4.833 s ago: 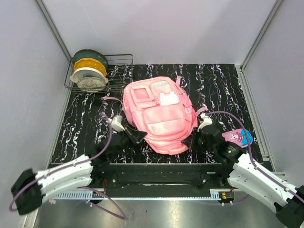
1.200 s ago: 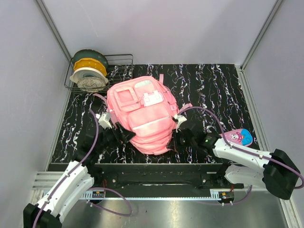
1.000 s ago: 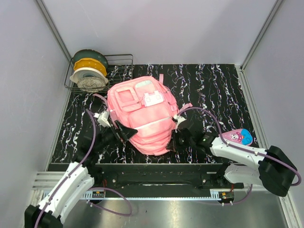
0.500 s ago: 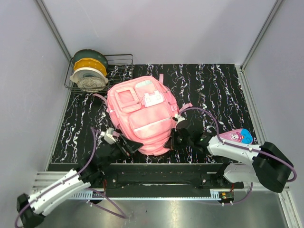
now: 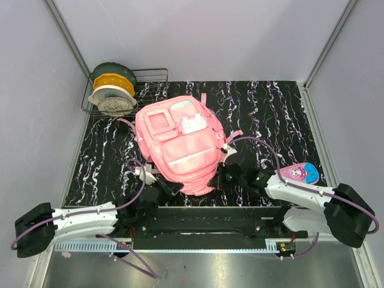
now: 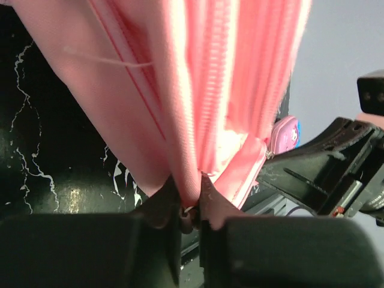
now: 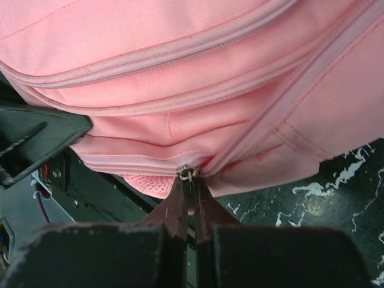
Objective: Pack the student bag
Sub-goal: Zip the student bag at the center of the board.
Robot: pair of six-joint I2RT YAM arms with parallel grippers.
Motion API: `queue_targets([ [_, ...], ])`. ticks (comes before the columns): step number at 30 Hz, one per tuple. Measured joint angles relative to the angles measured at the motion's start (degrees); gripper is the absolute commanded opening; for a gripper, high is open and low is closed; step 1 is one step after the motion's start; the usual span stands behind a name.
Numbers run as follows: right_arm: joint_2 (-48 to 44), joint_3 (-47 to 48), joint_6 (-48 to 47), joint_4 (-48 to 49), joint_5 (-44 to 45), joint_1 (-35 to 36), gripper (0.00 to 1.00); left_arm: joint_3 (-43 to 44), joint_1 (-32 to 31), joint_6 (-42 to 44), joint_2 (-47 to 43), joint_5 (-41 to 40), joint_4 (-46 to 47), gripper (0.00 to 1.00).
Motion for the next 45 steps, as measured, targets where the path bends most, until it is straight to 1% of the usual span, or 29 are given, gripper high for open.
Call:
queue_targets([
  [2, -1.36, -0.59, -0.44, 0.26, -0.22, 0.02, 0.0, -0.48, 0.04, 0.52, 1.05, -0.68, 1.38, 0.0],
  [4, -2.62, -0.68, -1.38, 0.11, -0.61, 0.02, 0.0, -0.74, 0.5, 0.46, 0.04, -0.63, 1.64, 0.0],
  [6, -4.09, -0.59, -2.95, -0.9, -1.18, 0.02, 0.0, -0.74, 1.62, 0.5, -4.2, 0.13, -0.66, 0.0],
  [8, -4.76, 0.66, -4.31, -3.02, -2.38, 0.09, 0.0, -0.74, 3.34, 1.07, -12.48, 0.96, -5.57, 0.0],
  [12, -4.66, 5.44, -6.78, -6.8, -4.7, 0.57, 0.0, -0.81, 7.45, 4.96, -33.14, 1.9, -20.74, 0.0],
  [13, -4.68, 6.1, -6.95, -7.41, -4.79, 0.63, 0.0, -0.48, 8.44, 6.14, -36.96, 2.23, -23.06, 0.0],
  [15, -4.74, 6.84, -7.08, -8.17, -4.63, 0.68, 0.0, 1.51, 9.66, 7.61, -40.44, 2.43, -28.61, 0.0],
  [18, -4.17, 8.0, -7.87, -10.29, -3.82, 0.94, 0.0, 3.58, 10.08, 9.2, -41.2, 3.19, -36.02, 0.0],
  [21, -1.49, 9.55, -8.68, -12.39, -3.32, 1.07, 0.0, 5.99, 10.23, 10.91, -41.13, 3.41, -42.42, 0.0],
  [23, 0.31, 10.05, -8.98, -12.92, -3.52, 1.22, 0.0, 8.63, 10.47, 12.57, -39.32, 3.43, -45.2, 0.0],
  [28, 1.33, 10.23, -9.25, -12.46, -4.28, 1.16, 0.0, 14.14, 10.54, 16.5, -34.25, 3.52, -48.63, 0.0],
  [33, 1.31, 10.29, -9.25, -12.31, -5.73, 0.17, 0.0, 14.95, 10.58, 17.14, -32.79, 3.74, -49.51, 0.0],
  [35, 1.11, 10.29, -9.44, -12.52, -6.67, -0.44, 0.0, 15.04, 10.67, 17.73, -32.37, 4.15, -49.18, 0.14],
  [36, 0.9, 10.29, -9.68, -12.7, -7.23, -0.72, 0.0, 15.06, 10.73, 18.08, -31.85, 4.52, -48.76, 0.34],
  [37, 0.52, 10.29, -10.05, -12.96, -8.24, -1.05, 0.0, 15.1, 10.8, 18.53, -31.01, 4.92, -48.24, 0.46],
  [38, 0.09, 10.27, -10.38, -13.44, -9.09, -1.44, 0.0, 15.39, 10.91, 19.37, -29.57, 5.75, -47.56, 0.49],
  [39, -0.59, 10.14, -10.56, -14.36, -9.79, -2.08, 0.0, 15.78, 11.06, 20.61, -27.96, 6.1, -47.39, 0.56],
  [41, -1.9, 10.03, -9.62, -16.17, -12.72, -3.52, 0.0, 16.96, 11.56, 21.79, -22.99, 7.04, -45.9, 0.8],
  [43, -2.86, 10.67, -7.32, -18.97, -14.16, -4.39, 0.0, 18.56, 11.67, 22.25, -18.23, 7.74, -44.61, 0.88],
  [45, -3.41, 12.46, -4.9, -22.77, -14.12, -4.61, 0.0, 21.24, 11.74, 22.27, -15.28, 8.0, -44.92, 0.94],
])
